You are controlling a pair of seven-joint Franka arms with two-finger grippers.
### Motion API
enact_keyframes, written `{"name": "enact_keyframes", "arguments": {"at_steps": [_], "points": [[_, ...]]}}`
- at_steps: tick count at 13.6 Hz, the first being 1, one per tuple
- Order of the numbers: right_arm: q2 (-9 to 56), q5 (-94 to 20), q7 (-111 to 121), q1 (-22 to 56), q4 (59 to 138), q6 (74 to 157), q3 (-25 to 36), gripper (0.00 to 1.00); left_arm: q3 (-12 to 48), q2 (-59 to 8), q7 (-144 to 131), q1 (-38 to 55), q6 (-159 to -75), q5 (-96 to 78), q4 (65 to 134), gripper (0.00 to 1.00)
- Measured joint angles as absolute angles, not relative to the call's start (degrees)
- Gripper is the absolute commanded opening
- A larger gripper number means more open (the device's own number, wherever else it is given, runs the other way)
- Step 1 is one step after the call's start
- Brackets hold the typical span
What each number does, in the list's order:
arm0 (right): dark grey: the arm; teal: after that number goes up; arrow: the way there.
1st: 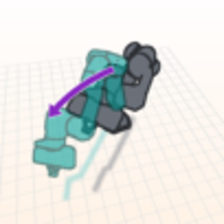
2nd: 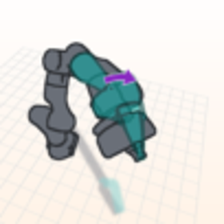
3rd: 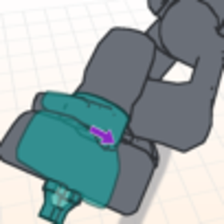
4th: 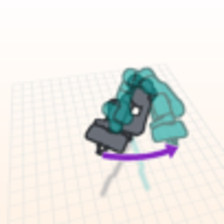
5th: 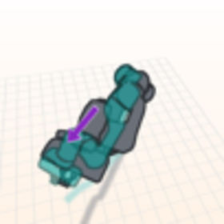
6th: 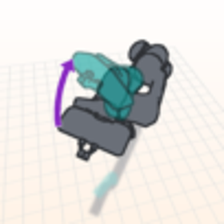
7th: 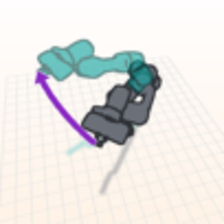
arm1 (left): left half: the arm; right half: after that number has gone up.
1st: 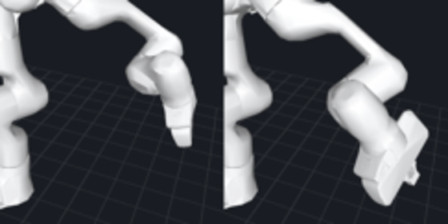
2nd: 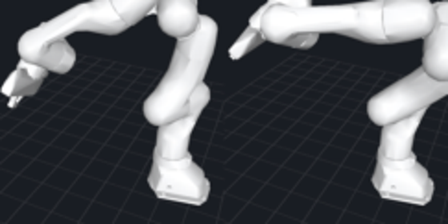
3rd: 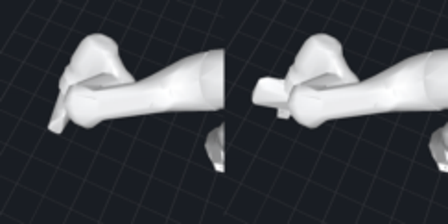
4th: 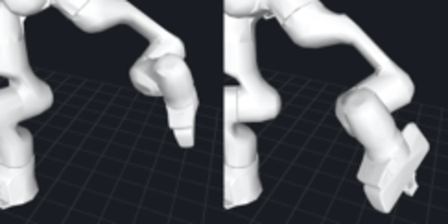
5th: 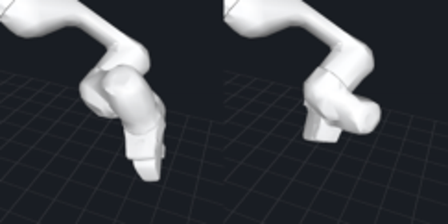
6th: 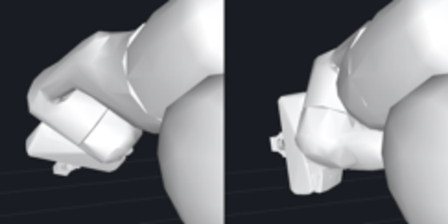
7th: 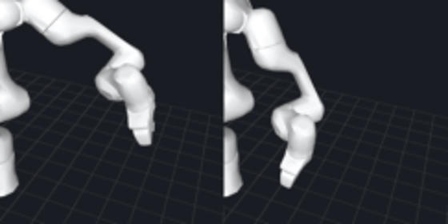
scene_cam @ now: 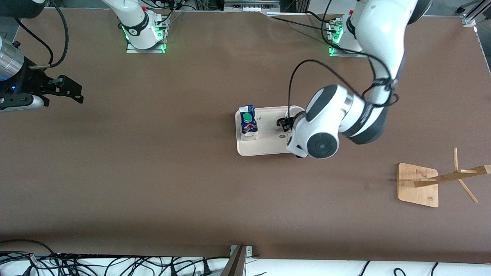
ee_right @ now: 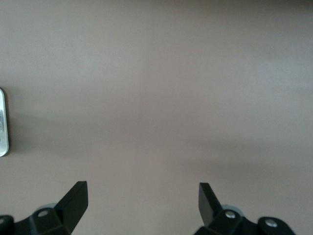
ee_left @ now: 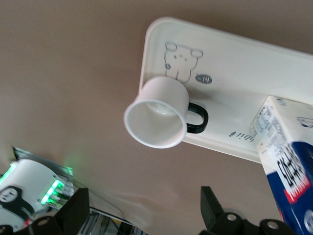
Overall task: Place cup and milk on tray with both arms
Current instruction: 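Lower the mug onto the tray and open the left gripper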
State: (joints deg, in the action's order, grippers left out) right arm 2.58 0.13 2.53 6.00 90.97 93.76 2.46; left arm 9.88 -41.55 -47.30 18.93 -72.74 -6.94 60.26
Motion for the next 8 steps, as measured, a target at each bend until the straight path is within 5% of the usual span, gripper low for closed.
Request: {"name": "enact_keyframes", "arguments": {"at_steps": [8], "points": [[2.6, 0.1, 2.5, 6.0, 90.9, 93.7, 2.5, 1.0, 9.4, -27.7, -16.1, 7.2, -72.6, 2.6, 58.8, 1.0]]}}
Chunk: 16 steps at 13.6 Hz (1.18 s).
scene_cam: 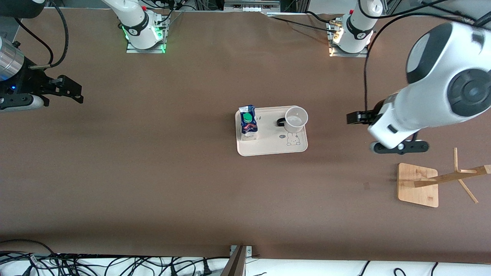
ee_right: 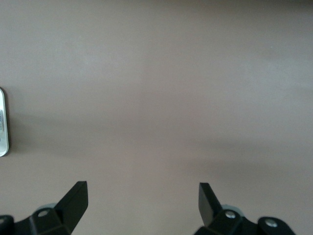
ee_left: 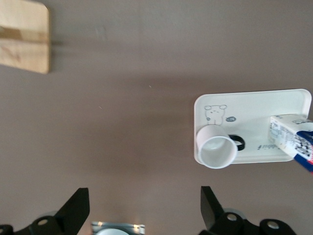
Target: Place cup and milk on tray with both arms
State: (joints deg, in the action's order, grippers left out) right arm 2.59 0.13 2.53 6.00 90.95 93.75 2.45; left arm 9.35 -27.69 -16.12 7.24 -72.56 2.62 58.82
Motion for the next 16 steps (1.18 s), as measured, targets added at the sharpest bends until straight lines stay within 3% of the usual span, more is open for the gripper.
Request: {"name": "enact_keyframes", "arguments": {"at_steps": [6, 13, 16], "points": [[2.6, 0.1, 2.5, 6.0, 90.9, 93.7, 2.5, 1.0, 8.5, -26.9, -7.8, 1.0, -80.2, 5.2, 58.9, 1.0], [2.6, 0.1, 2.5, 6.0, 90.9, 93.7, 2.4, 1.0, 9.5, -26.0, -7.5, 1.7, -82.6, 7.3, 59.2, 1.0], [2.6, 0.1, 2.5, 6.0, 90.9, 93.7, 2.4, 1.0, 9.5, -20.9, -7.4, 1.7, -85.8, 7.3, 65.7, 1.0]]}}
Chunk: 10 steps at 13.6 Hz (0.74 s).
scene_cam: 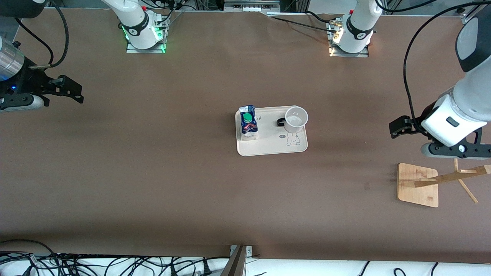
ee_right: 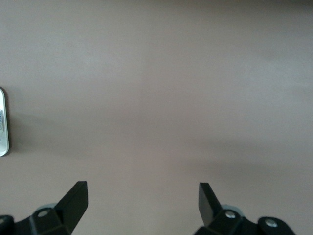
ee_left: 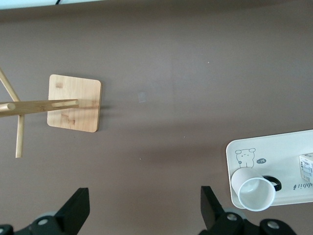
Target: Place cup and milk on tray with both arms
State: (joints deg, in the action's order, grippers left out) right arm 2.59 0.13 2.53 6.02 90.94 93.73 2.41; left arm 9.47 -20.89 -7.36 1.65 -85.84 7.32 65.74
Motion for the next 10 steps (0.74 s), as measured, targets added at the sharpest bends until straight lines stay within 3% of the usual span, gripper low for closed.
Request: {"name": "enact_keyframes", "arguments": {"at_steps": [7, 10], "points": [[2.6, 0.1, 2.5, 6.0, 90.9, 93.7, 2.4, 1.0, 5.5, -1.0, -7.1, 1.5, -96.5, 6.1, 92.4, 1.0], [2.6, 0.1, 2.5, 6.0, 90.9, 93.7, 2.3, 1.0, 2.6, 2.0, -2.8, 1.5, -98.5, 3.8, 97.6, 1.0]]}}
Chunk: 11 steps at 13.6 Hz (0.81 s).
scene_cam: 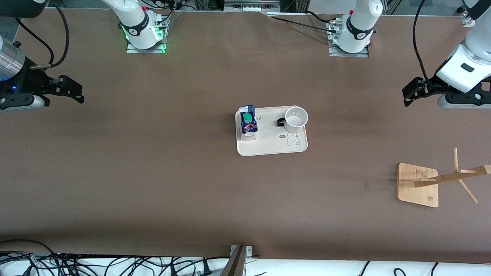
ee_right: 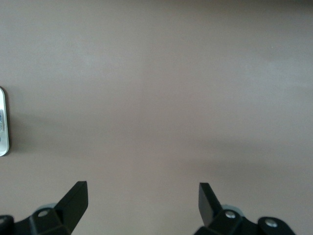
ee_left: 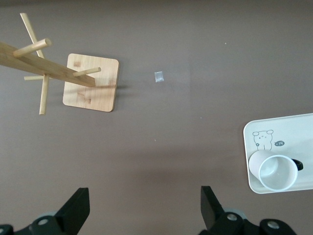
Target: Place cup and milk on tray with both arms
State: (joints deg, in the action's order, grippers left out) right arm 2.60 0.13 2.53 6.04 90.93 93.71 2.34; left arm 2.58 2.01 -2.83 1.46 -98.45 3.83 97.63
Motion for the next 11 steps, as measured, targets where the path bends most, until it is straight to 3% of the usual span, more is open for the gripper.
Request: {"name": "enact_keyframes", "arguments": {"at_steps": [11], "points": [[2.6, 0.1, 2.5, 6.0, 90.9, 93.7, 2.3, 1.0, 0.2, 1.4, -1.6, 2.5, -98.3, 2.5, 98.7, 1.0]]}}
